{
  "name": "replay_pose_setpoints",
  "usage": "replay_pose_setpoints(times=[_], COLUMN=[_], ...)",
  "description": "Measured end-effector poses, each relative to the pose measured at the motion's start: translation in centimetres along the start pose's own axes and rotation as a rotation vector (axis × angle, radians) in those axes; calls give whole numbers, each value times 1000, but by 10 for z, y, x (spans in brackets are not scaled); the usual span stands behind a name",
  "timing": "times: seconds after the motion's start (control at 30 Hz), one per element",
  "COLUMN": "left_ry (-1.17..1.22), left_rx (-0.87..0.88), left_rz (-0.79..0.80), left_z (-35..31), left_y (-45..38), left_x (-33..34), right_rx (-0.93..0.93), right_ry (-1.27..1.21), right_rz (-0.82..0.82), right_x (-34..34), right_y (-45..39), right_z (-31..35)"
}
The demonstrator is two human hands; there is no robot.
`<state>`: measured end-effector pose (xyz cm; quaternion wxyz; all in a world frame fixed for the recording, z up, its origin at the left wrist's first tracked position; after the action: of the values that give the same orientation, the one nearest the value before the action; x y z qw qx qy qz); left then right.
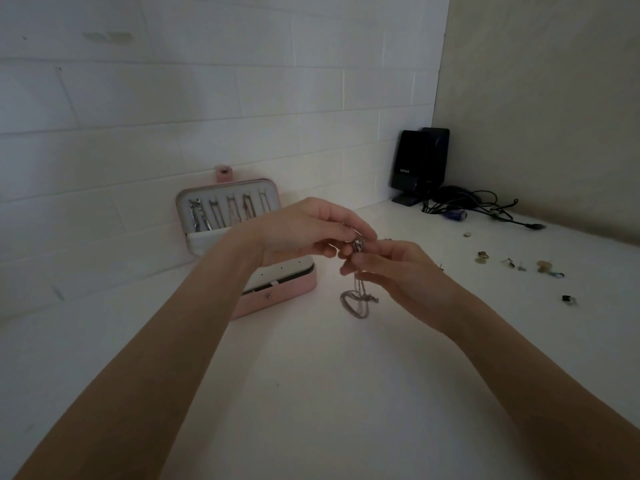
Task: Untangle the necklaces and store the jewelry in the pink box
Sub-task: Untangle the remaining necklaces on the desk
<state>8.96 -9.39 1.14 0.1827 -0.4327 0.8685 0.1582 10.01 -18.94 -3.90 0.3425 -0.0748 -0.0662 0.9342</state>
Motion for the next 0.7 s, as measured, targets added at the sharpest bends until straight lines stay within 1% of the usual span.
replay_pose_setpoints(times=[0.07, 0.17, 0.23, 0.43, 0.53, 0.6, 0.7], left_ry=[42, 30, -30, -197, -216, -247, -294], left_rx=[0, -6, -19, -53, -58, -53, -27], left_rz=[-13, -28, -53, -205, -235, -223, -211], left_z=[3, 2, -1, -7, -5, -5, -9], left_y=[0, 2, 3, 6, 8, 6, 3], left_x=[0, -1, -3, -15, -19, -17, -14], right_rx=[9, 31, 30, 8, 18, 35, 20], right_ry=[-26, -61, -70, -108, -36, 27, 36], right_rz=[-47, -85, -94, -100, -98, -104, -142], right_x=[-6, -12, -13, -13, -14, -14, -16], right_y=[1, 4, 4, 4, 5, 4, 3], right_z=[-1, -5, -5, -3, -3, -4, -4])
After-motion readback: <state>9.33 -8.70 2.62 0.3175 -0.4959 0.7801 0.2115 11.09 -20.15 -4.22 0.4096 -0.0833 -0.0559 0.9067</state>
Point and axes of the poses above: each hand's wrist, its own y-axis away from the middle knuckle, its own x-axis out of the palm, z = x × y, the point moved 8 cm from there along -y, towards the middle knuckle, and after that the axes turned 15 degrees about z, right-handed, at the moved point
